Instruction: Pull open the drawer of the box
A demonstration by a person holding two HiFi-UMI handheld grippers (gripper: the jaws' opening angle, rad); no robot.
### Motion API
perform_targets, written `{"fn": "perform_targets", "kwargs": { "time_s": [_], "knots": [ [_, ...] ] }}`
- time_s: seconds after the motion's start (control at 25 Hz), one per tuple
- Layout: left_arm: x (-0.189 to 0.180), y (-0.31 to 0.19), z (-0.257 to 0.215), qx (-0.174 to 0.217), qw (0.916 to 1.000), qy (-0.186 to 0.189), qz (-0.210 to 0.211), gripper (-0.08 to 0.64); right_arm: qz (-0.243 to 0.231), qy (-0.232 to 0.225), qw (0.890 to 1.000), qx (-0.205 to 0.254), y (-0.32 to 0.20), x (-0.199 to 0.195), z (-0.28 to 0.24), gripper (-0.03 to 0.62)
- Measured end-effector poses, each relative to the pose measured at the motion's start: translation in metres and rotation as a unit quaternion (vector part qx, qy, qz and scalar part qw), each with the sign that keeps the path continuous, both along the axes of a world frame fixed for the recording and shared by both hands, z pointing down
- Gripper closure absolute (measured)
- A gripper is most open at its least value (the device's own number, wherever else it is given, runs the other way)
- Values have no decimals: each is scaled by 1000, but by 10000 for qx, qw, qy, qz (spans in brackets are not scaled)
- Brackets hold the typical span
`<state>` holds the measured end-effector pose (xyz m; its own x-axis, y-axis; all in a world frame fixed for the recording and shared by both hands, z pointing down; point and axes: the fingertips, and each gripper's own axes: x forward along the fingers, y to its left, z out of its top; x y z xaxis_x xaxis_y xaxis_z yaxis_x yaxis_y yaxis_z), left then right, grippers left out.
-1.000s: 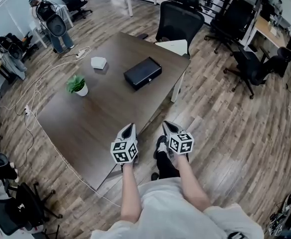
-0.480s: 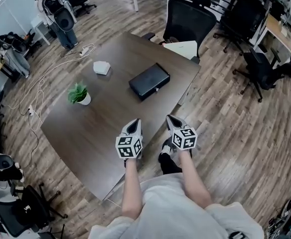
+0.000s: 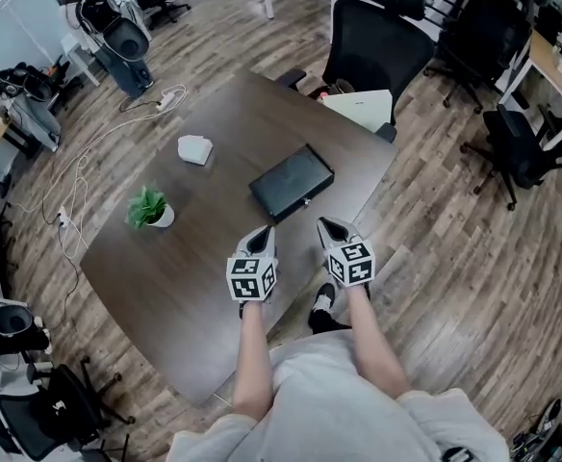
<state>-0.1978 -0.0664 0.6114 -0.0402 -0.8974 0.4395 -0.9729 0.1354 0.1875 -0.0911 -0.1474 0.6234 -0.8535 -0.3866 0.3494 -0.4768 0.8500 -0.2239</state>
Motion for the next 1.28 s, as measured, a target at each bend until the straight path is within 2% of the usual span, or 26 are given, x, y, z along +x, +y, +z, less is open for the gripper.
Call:
{"fn": "perform_targets", "kwargs": {
  "time_s": [0.28,0.56,0.92,1.12,1.28],
  "knots": [
    [-18,-54,16,-192,9998,-64,89,506,-100,157,9998,-8,-51,-23,20,591],
    [-39,-85,41,-502,9985,-181,137,506,-138,171,9995,-234,-88,-43,40,591],
    [-50,-100,74,-885,9958,-176,155,506,-445,272,9971,-555,-99,-60,63,591],
    [-62,-94,93,-1289,9910,-335,140,506,-547,581,9952,-559,-94,-63,79,591],
    [-69,-99,103,-1279,9915,-234,70,506,-651,890,9925,-519,-90,-60,99,591]
  ]
}}
